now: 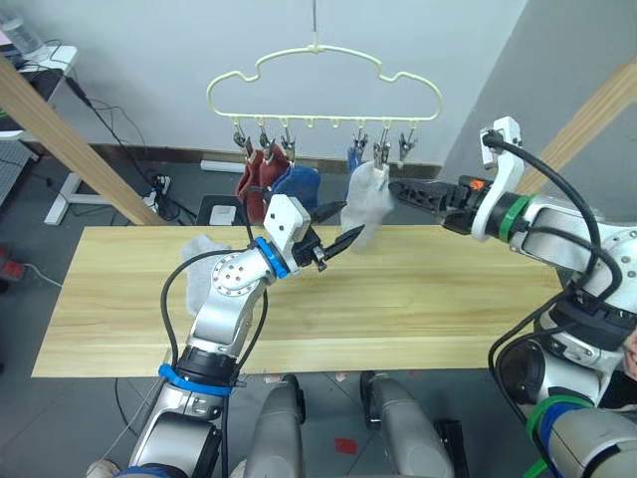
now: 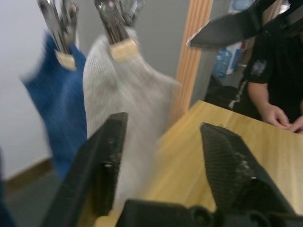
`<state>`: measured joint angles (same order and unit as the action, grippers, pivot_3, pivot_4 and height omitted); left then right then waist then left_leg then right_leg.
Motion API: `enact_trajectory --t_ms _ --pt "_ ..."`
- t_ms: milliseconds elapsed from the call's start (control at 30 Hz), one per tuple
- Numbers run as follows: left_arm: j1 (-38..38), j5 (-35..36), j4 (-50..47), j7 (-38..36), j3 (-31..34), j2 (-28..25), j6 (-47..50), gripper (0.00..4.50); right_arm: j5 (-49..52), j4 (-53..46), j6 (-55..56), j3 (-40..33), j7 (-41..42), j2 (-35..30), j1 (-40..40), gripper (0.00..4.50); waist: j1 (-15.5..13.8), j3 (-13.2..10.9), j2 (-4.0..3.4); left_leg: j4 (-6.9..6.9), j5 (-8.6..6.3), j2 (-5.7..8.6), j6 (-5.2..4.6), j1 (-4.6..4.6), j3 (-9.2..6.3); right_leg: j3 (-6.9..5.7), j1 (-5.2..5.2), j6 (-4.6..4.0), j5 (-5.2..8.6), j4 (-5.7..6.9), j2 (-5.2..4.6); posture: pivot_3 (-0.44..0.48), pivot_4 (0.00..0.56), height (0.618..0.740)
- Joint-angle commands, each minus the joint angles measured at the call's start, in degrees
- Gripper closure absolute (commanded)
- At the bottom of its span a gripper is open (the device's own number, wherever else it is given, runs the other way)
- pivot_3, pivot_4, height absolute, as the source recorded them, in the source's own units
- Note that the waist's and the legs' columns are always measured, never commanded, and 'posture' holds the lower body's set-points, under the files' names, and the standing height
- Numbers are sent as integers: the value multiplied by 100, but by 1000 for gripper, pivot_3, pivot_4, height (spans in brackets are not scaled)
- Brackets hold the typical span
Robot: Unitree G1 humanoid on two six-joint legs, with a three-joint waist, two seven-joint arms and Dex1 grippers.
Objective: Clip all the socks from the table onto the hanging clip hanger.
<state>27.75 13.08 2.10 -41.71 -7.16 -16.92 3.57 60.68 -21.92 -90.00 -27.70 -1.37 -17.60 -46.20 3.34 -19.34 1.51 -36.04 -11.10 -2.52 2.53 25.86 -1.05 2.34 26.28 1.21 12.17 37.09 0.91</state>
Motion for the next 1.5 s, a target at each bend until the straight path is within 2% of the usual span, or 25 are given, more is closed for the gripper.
enact_trajectory --t_ms 33,100,167,233,300,500,633,767,867,1000,1167,1500 --pt "-50 340 -381 -86 186 -105 451 838 -203 -596 400 211 -48 -86 298 0 51 0 0 0 0 -3 0 -4 0 1 1 0 0 3 4 -107 381 740" --pt "-59 387 -432 -109 211 -152 556 345 -288 -689 523 312 -51 -116 400 0 86 -2 -3 1 0 -9 0 -6 -4 0 3 0 0 9 11 -108 383 740" --pt "-234 799 -795 -242 529 -495 1113 17 -1058 -1185 1300 1122 75 -458 990 0 117 -3 -4 2 0 -8 0 -7 -3 1 4 0 0 10 12 -103 386 740" --pt "-449 1535 -1308 -411 954 -847 1855 17 -1779 -1470 2110 1755 143 -690 1452 0 153 -5 -6 5 0 -9 1 -6 -1 2 4 0 1 3 11 -95 389 740" --pt "-676 2318 -1780 -495 1407 -1146 2469 17 -2277 -1447 2726 1974 60 -678 1683 0 179 -13 -7 8 0 -11 1 -4 9 11 14 1 1 3 10 -80 392 740" --pt "-1258 3243 -2490 -411 2171 -1704 3234 17 -3098 -1178 3808 2301 236 -627 1889 0 130 -38 -28 2 2 -7 4 -6 15 15 14 7 -2 2 4 -40 390 740" --pt "-1672 3373 -2849 -201 2482 -1885 3319 17 -3559 -878 4401 2461 243 -429 1788 0 88 -45 -24 5 1 -8 4 -5 16 16 16 6 -2 0 -1 -18 389 740" --pt "-1922 3293 -3066 53 2587 -1851 3233 17 -3862 -596 4734 2527 132 -70 1635 0 5 -48 -20 6 1 -7 4 -5 18 17 17 6 -2 0 0 7 381 740" --pt "-1860 3390 -3339 357 2465 -1676 3233 0 -4141 -414 4941 2700 105 122 1502 546 -42 -48 -21 6 1 -8 4 -4 17 16 19 6 -2 1 0 22 376 740" --pt "-1795 3670 -3716 455 2290 -1629 3367 0 -4517 -244 5116 2853 9 314 1375 2005 -120 -48 -20 6 1 -7 5 -3 18 17 18 6 -2 -1 -1 32 369 740" --pt "-1560 4049 -3841 643 2264 -1649 3501 0 -4921 12 5317 2935 -118 531 1246 2005 -168 -47 -20 4 2 -4 6 -3 16 14 18 6 -2 2 0 37 360 740" --pt "-1619 3965 -3750 520 2175 -1768 3366 0 -5605 501 5829 2954 -348 938 934 2005 -170 -47 -20 4 2 -4 6 -2 15 11 17 5 -3 2 1 40 351 740"
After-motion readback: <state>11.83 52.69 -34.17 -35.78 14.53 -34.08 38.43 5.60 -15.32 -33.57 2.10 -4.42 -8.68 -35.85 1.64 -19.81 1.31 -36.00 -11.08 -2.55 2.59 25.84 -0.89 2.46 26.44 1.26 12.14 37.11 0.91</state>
